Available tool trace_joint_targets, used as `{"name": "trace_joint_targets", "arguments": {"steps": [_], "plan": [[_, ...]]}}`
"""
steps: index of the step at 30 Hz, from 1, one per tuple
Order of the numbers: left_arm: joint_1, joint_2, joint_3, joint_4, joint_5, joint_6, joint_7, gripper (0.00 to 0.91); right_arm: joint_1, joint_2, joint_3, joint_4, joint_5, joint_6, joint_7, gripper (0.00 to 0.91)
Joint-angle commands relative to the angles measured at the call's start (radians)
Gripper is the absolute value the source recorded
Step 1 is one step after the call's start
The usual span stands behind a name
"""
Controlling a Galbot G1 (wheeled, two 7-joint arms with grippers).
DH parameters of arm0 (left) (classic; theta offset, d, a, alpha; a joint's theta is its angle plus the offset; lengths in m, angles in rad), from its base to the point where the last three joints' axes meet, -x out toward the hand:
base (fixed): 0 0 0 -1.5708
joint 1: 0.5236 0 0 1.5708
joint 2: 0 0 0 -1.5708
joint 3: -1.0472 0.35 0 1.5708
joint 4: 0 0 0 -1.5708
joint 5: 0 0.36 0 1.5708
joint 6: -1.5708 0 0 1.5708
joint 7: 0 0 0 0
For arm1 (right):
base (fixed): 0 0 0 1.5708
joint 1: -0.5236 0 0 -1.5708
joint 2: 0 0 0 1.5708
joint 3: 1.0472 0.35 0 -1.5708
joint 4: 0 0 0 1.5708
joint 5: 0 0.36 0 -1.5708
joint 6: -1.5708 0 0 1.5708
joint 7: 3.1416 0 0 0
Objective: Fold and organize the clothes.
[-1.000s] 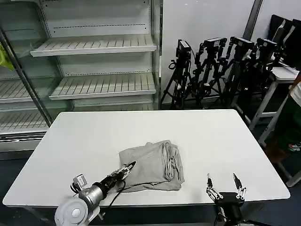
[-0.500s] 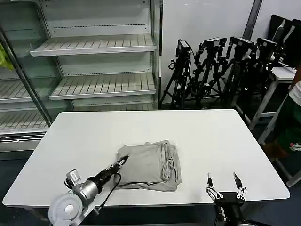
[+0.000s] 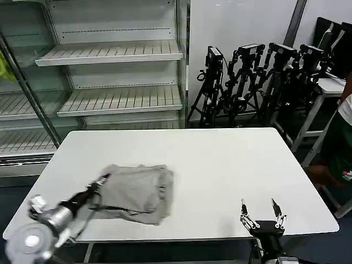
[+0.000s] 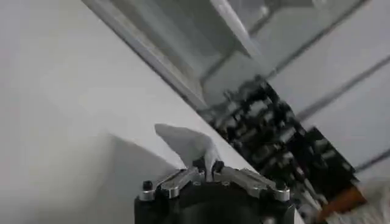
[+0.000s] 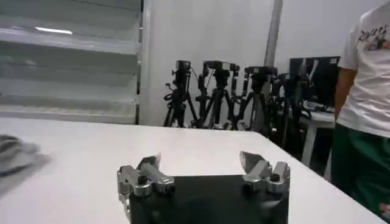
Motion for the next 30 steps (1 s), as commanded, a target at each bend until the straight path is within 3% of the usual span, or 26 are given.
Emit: {"name": "trace_joint_targets", "arguments": {"steps": [1, 4, 6, 11, 12, 14, 19, 25, 30], "plan": [[0.039, 0.39, -0.415, 0.085, -0.012, -0.002, 0.036, 0.02, 0.059, -0.008, -0.006, -0.019, 0.027, -0.003, 0.0, 0.907], [0.003, 0.425, -0.353, 0.036, 0.015, -0.003, 0.036, 0.02, 0.077, -0.007, -0.011, -0.033, 0.03, -0.006, 0.0, 0.907], [0.0, 0.404, -0.268, -0.055, 0.132, -0.004, 0.042, 0.02, 0.069, -0.003, -0.011, -0.032, 0.028, -0.004, 0.0, 0.907], [0.047, 0.265, 0.067, -0.235, 0.348, -0.008, 0.038, 0.02, -0.047, 0.019, 0.005, 0.025, -0.013, 0.039, -0.003, 0.907], [0.016, 0.234, 0.211, -0.232, 0.478, -0.029, 0.029, 0.02, -0.063, 0.022, 0.007, 0.032, -0.024, 0.051, -0.003, 0.907], [-0.043, 0.19, 0.354, -0.172, 0.586, -0.05, 0.029, 0.02, -0.055, 0.032, 0.006, 0.029, -0.043, 0.047, -0.002, 0.907], [-0.19, 0.021, 0.643, -0.093, 0.682, -0.054, -0.019, 0.02, -0.111, 0.071, 0.004, 0.039, -0.104, 0.072, -0.002, 0.907], [-0.356, -0.182, 0.739, 0.023, 0.58, -0.039, -0.1, 0.02, -0.135, 0.093, 0.004, 0.024, -0.135, 0.089, -0.002, 0.907], [-0.418, -0.273, 0.78, 0.148, 0.544, -0.05, -0.131, 0.02, -0.135, 0.096, 0.013, 0.011, -0.134, 0.092, 0.0, 0.907]]}}
